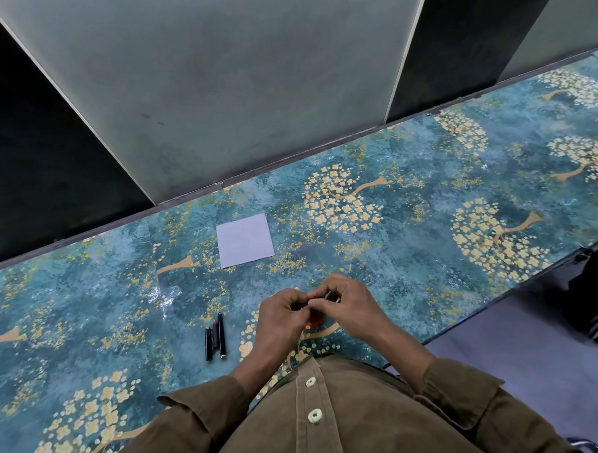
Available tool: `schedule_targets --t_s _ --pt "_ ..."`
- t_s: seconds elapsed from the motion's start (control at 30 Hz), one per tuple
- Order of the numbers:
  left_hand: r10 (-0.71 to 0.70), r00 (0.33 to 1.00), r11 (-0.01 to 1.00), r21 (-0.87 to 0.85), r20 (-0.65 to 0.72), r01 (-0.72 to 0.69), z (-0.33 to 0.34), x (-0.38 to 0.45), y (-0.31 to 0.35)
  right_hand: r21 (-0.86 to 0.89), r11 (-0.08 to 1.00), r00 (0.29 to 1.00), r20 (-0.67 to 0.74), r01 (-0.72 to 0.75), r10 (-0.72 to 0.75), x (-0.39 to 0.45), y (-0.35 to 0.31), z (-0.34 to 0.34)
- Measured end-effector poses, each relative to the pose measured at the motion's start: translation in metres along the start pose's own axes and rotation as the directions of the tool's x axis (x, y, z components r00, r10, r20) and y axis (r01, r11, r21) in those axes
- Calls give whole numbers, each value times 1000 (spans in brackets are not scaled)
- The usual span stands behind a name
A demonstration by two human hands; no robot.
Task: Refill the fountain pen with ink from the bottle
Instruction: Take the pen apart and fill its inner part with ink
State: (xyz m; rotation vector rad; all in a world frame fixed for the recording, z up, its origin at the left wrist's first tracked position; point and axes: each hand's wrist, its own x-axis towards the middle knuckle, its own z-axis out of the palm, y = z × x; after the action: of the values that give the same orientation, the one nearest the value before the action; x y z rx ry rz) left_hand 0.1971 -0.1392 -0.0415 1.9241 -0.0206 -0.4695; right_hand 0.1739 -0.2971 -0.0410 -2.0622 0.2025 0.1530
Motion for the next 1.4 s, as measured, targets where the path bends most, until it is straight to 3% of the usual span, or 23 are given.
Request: schedule_targets --t_s 0.83,1.13,1.4 --pt "-14 999 1000 -19 29 14 0 3 -3 -44 999 998 -66 6 -9 3 2 6" --pt "-13 1000 1000 -16 11 13 0 3 -4 14 1000 1000 -10 15 -15 -1 0 1" --pt "-28 1000 999 -26 12 28 0 1 -2 -66 998 998 -67 13 -17 2 0 6"
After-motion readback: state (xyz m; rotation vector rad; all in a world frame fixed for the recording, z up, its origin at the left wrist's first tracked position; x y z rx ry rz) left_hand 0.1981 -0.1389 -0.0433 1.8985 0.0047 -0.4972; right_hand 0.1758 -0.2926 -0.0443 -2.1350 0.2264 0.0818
